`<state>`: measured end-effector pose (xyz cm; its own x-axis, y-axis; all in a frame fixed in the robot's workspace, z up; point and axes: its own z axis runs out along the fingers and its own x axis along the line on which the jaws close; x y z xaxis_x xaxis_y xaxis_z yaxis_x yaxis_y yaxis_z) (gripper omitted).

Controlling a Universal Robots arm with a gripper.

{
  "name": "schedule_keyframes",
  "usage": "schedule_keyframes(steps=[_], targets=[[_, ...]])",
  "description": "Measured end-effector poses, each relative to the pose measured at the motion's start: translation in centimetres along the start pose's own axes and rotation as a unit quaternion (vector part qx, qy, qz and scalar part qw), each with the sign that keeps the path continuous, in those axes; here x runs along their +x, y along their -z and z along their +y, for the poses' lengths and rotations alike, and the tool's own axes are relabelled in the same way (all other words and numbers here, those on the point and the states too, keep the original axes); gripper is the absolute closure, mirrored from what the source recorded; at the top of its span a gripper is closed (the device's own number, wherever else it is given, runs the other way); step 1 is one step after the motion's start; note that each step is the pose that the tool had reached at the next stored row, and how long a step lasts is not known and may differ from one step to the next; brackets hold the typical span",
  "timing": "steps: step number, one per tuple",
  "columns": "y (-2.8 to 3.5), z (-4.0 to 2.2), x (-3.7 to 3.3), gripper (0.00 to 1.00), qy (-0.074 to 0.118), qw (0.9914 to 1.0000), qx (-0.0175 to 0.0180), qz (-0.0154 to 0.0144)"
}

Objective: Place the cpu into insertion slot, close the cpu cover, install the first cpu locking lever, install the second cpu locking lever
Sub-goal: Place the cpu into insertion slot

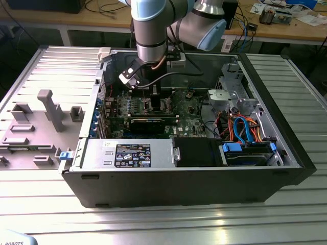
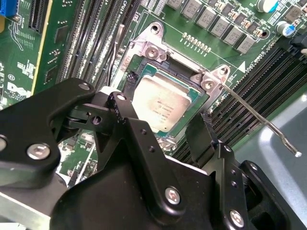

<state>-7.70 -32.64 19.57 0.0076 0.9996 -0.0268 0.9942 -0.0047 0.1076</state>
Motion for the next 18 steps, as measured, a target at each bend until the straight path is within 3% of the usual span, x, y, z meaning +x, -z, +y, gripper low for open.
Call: schedule_keyframes(steps=[1, 8, 9, 11, 12, 18], targets=[[0.01, 0.06, -0.03, 0.31, 0.000, 1.00000, 0.0016, -0.0002], [-0.01, 0.24, -0.06, 0.31, 0.004, 0.99998, 0.0044, -0.0029], [0.05, 0.28, -0.06, 0.31, 0.005, 0.99996, 0.0069, -0.0027], [0.25, 0.42, -0.08, 0.31, 0.005, 0.99985, 0.0162, -0.0027], [0.26, 0.46, -0.10, 0.31, 0.006, 0.99982, 0.0182, -0.0028], [0.20, 0.87, -0.52, 0.31, 0.011, 0.99969, 0.0219, -0.0023]])
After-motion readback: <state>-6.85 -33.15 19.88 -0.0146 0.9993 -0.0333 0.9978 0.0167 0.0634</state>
